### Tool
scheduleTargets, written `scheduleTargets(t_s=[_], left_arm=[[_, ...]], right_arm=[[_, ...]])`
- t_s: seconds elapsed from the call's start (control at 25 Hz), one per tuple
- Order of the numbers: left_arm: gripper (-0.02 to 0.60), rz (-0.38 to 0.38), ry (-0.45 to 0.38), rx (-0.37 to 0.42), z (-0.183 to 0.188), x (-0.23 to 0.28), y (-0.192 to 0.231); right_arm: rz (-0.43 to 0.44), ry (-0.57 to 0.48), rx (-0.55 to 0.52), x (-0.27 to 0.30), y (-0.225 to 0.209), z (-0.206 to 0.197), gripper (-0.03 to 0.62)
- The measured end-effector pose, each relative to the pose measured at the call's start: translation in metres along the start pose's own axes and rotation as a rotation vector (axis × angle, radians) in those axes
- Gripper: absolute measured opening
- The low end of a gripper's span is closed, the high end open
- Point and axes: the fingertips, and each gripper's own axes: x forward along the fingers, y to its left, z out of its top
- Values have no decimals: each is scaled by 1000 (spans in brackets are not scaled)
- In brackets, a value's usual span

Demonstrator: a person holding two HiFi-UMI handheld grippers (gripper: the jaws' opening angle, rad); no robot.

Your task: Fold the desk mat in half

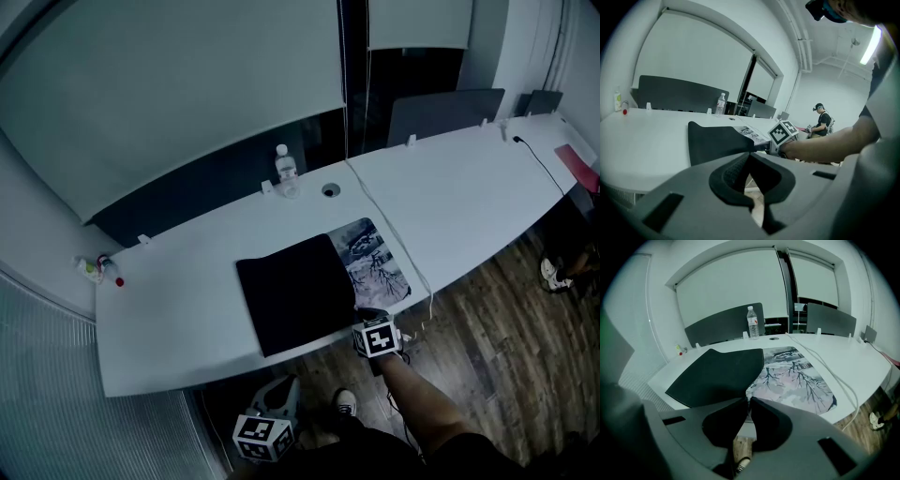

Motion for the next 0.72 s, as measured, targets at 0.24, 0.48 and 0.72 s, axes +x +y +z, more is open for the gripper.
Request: scheduleTargets(t_s=[0.24, 0.48, 0.72], left_arm=[[6, -16, 15, 10, 5, 19, -11], [6, -38, 24, 19, 12, 38, -22], [6, -68, 37, 27, 14, 58, -33]], right_arm=[[-8, 4, 24, -2, -25, -1, 43], [-41, -5, 41, -8, -53, 3, 43], [-58, -11, 73, -6, -81, -1, 43]])
